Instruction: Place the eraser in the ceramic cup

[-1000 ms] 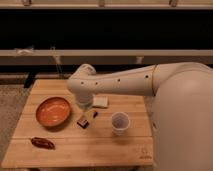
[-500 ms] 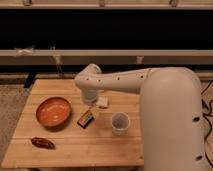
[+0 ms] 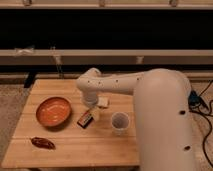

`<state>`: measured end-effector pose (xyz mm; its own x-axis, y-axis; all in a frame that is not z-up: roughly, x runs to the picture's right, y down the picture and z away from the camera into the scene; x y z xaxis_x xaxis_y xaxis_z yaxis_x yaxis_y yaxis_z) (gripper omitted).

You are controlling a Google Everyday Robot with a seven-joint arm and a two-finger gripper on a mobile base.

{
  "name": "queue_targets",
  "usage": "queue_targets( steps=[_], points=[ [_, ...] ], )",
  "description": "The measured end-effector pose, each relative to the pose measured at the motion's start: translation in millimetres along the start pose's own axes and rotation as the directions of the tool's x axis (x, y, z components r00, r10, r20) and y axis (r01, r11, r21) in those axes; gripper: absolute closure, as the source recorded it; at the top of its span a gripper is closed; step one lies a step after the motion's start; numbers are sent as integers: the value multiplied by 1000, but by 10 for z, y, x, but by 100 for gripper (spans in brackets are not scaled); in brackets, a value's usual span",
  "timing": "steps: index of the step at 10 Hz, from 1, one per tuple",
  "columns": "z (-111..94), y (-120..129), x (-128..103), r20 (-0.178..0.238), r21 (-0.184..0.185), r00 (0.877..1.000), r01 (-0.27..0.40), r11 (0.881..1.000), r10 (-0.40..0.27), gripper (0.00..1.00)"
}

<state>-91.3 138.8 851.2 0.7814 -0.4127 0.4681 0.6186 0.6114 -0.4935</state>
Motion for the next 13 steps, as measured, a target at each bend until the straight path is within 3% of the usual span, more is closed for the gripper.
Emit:
queue_targets(
  steps=[5, 9, 13],
  points=[
    [255, -60, -199, 41, -48, 997, 68, 997, -66, 20],
    [343, -58, -285, 55, -64, 995, 89, 994, -86, 22],
    [374, -38, -320, 50, -65, 996, 76, 995, -73, 61]
  ],
)
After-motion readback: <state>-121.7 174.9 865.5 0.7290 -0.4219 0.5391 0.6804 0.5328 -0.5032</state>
